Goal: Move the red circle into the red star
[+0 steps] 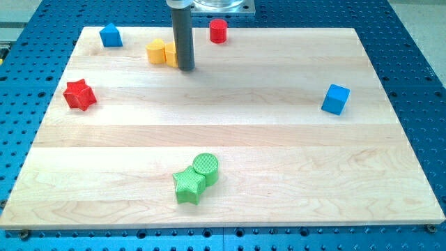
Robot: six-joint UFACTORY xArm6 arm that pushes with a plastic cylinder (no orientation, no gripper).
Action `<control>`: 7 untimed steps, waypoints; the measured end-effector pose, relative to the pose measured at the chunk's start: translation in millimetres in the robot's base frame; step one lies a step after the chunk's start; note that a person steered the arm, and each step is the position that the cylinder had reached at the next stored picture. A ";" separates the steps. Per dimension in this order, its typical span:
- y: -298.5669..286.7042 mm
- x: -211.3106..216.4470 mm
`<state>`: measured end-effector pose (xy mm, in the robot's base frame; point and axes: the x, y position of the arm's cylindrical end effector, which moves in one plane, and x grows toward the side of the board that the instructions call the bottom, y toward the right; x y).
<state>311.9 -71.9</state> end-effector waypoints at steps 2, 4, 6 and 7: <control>81.3 -36.7; 124.7 -105.9; -4.8 -105.8; -69.8 -104.9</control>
<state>207.0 -141.6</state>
